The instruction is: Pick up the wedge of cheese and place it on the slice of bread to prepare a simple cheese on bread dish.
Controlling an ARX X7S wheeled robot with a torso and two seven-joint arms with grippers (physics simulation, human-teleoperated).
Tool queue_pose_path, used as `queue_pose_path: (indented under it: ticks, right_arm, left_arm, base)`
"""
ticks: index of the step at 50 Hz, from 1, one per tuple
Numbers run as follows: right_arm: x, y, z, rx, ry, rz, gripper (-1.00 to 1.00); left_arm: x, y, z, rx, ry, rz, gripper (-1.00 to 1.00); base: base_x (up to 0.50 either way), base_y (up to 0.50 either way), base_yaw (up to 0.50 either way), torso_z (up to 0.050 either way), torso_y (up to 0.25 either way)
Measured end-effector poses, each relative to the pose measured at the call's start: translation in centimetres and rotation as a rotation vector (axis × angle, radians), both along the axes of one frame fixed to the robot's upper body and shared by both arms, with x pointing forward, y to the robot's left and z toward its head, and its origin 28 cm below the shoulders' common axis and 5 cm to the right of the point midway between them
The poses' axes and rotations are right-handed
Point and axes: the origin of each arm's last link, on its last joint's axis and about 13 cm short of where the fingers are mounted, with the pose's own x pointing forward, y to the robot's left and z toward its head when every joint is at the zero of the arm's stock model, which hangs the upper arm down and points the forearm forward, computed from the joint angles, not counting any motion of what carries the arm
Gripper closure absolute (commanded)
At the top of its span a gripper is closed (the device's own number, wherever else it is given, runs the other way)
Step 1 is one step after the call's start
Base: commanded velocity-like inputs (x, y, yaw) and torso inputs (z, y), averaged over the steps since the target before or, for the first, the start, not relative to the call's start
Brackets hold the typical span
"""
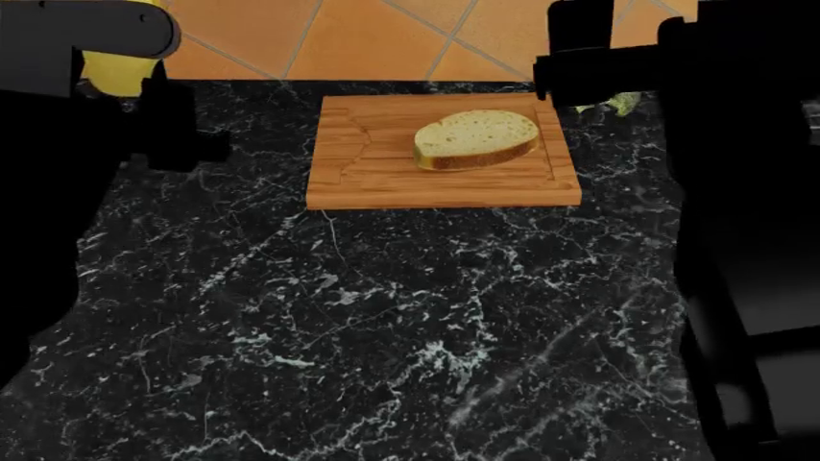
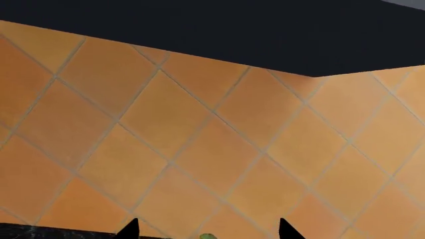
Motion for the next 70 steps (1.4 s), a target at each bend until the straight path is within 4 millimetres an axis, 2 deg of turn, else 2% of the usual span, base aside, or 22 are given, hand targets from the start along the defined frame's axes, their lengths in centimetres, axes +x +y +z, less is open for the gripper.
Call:
queue_pose_path:
  ticks: [15,33,70]
  right_arm:
    - [1.4,0.9,1.0,0.006,-0.012,0.022,-1.00]
    - [2.0,1.2,0.4,0.013,-0.006,0.041,-1.00]
    - [2.2,1.8,-0.6,-0.036,0.019,0.085,-1.00]
  left_arm:
    - [0.5,0.3,0.0,0.010,0.017,0.010,1.00]
    - [0.6,0.0,-0.3,0.003,0.032,-0.019,1.00]
    - [0.7,-0.6,-1.3,0.003,0.050,-0.072,1.00]
  base:
    - [0.00,-0.01,0.00,0.000,0.000]
    - [0.14,-0.26,0.00,0.000,0.001]
    - [0.46,-0.28,0.00,0.000,0.001]
